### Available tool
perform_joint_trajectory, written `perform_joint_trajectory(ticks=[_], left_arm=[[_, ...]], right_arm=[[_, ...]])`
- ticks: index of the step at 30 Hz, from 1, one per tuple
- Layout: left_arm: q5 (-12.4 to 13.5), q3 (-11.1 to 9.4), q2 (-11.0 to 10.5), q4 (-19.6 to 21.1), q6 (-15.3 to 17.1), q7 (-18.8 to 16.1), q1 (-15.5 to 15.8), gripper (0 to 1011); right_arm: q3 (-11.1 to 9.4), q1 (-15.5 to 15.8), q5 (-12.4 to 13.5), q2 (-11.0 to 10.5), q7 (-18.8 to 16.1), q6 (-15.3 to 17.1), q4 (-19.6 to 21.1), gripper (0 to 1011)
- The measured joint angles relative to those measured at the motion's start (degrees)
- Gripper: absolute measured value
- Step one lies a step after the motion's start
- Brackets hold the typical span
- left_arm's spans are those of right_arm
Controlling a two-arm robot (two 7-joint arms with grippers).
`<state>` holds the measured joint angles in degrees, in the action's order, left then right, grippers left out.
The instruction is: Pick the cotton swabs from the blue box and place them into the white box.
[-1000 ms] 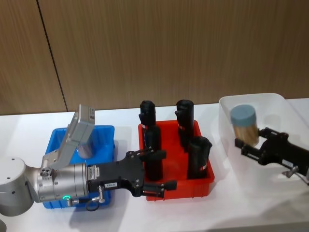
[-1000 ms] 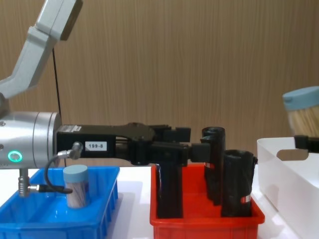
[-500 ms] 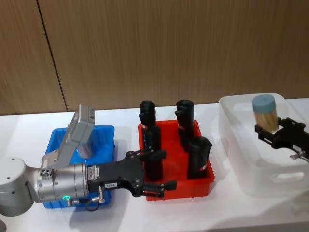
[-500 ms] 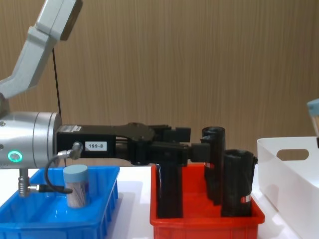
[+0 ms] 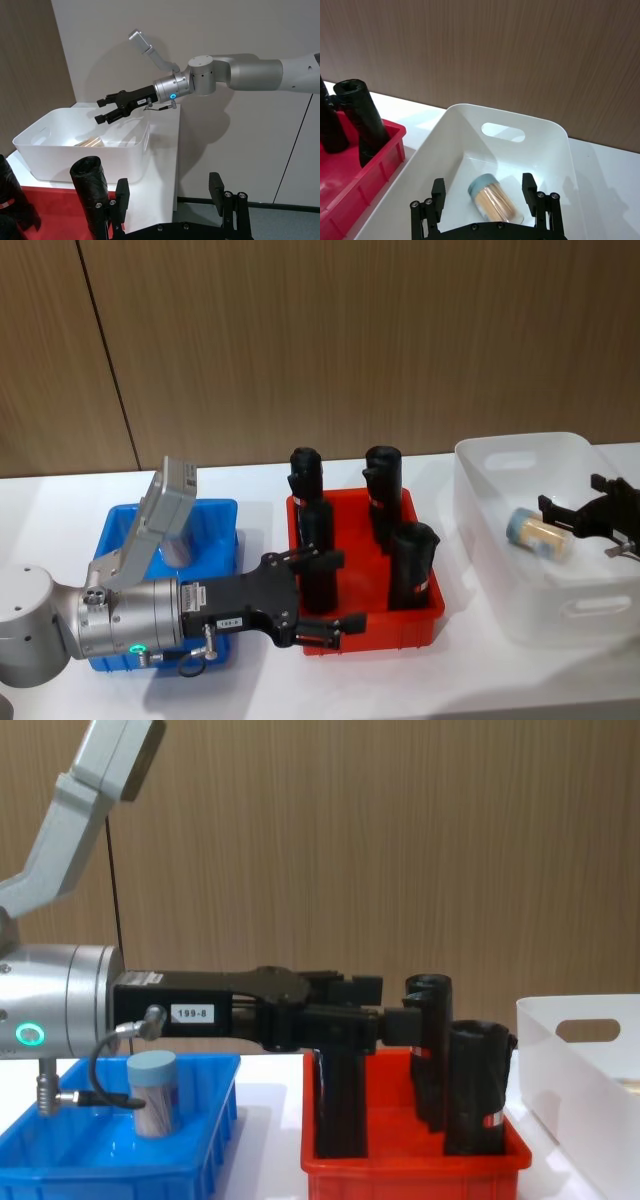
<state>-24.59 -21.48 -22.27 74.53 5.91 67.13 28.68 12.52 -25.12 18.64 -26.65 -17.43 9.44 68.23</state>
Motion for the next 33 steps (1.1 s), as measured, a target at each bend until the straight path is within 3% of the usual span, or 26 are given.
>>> perform_joint_trajectory(ticks=[3, 13, 33], left_arm=[[0.0, 0.0, 0.0, 0.0, 0.0, 0.0, 0.0, 1004], [0.2, -0.1, 0.0, 0.3, 0.0, -1.0, -0.3, 1004], [3.0, -1.1, 0.1, 4.3, -1.2, -15.4, -3.5, 1004]], right_arm=[[0.0, -0.3, -0.2, 0.1, 0.2, -0.1, -0.4, 1001], [0.1, 0.5, -0.5, 0.4, 0.8, -0.4, 0.5, 1001], [0.2, 10.8, -1.2, 3.2, 5.9, -3.3, 13.7, 1001]])
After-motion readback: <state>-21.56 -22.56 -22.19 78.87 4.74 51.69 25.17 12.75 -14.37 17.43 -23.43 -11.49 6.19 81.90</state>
